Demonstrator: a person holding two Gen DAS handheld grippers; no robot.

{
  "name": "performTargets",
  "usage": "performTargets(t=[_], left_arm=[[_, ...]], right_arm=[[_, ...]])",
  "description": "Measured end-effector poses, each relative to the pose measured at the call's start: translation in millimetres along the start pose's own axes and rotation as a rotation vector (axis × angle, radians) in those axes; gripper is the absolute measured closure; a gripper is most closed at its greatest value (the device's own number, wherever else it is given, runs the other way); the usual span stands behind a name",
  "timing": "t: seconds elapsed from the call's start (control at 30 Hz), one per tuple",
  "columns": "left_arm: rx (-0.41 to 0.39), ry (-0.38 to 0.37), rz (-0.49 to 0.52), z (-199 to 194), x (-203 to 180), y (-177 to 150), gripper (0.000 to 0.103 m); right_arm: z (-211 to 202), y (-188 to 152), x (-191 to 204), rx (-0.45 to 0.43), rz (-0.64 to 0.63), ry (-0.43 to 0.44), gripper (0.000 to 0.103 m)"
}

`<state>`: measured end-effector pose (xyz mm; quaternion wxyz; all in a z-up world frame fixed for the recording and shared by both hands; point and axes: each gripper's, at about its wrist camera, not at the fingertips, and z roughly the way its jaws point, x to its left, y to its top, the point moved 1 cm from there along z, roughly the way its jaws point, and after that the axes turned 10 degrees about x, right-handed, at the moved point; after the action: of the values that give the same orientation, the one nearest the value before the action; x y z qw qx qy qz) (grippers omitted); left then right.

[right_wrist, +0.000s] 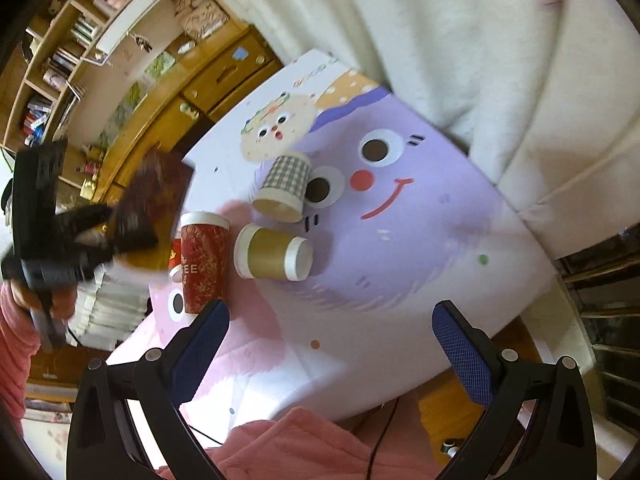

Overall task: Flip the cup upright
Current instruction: 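Lift the Iron Man cup with the left tool and roll it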

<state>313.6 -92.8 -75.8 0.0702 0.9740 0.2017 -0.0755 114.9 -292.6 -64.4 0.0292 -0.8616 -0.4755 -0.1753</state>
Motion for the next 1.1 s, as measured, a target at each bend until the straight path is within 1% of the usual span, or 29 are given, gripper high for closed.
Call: performTargets(t=[0.03,0.07,0.13,0.27,0.37,0.43,0.47,0.57,0.67,0.77,0.87,0.9,0.93,1.0,1.1], left_arm=[[0.016,0.01,0.04,5.6,-12.9,-4.5,0.033],[0.027,0.007,0.068,9.8,-22.2,-9.9,0.033],[0.066,0.002,0.156,26.0,-43.9,-20.9,0.033],[0.122,0.053,0.311,55.3,-77.6,-42.5,0.033],[0.167,0.14,0.484,84.1,-107.1,-63.2,0.032],[0.194,0.181,0.584,101.4,-121.7,-72.7,0.032],[0.202,0.202,0.627,108.3,-128.7,-76.6,0.032],[0.221,0.29,0.806,127.7,-151.8,-95.5,0.032],[0.26,0.335,0.936,143.4,-164.0,-104.0,0.032],[0.292,0.394,1.069,159.2,-170.0,-111.2,0.032],[0.341,0.433,1.14,171.8,-169.8,-113.0,0.032],[0.376,0.464,1.163,177.4,-168.9,-114.5,0.032],[0.39,0.48,1.178,181.6,-168.8,-113.2,0.032],[0.404,0.481,1.224,184.6,-165.7,-112.8,0.032],[0.398,0.477,1.243,187.4,-162.2,-112.8,0.032]], right_arm=[[-3.5,-2.7,-4.2,-0.005,0.001,-0.003,0.0],[-6.5,-6.2,-9.2,-0.007,0.002,-0.008,0.0],[-10.2,-13.3,-19.2,-0.002,0.008,-0.017,0.0],[-7.1,-28.9,-31.8,0.016,0.01,-0.037,0.0],[0.9,-43.6,-39.2,0.039,0.003,-0.064,0.0],[8.9,-52.7,-41.7,0.071,0.004,-0.071,0.0],[12.8,-59.1,-43.5,0.099,0.01,-0.066,0.0],[21.6,-73.4,-43.8,0.135,0.022,-0.047,0.0],[28.2,-79.9,-41.5,0.159,0.016,-0.06,0.0],[28.8,-78.8,-38.2,0.155,-0.005,-0.085,0.0],[32.5,-75.2,-31.2,0.165,-0.026,-0.102,0.0],[33.5,-72.2,-29.8,0.172,-0.031,-0.107,0.0],[33.9,-68.5,-27.9,0.177,-0.034,-0.111,0.0],[35.6,-66.3,-25.4,0.185,-0.04,-0.115,0.0],[38.1,-62.4,-23.4,0.193,-0.039,-0.115,0.0]])
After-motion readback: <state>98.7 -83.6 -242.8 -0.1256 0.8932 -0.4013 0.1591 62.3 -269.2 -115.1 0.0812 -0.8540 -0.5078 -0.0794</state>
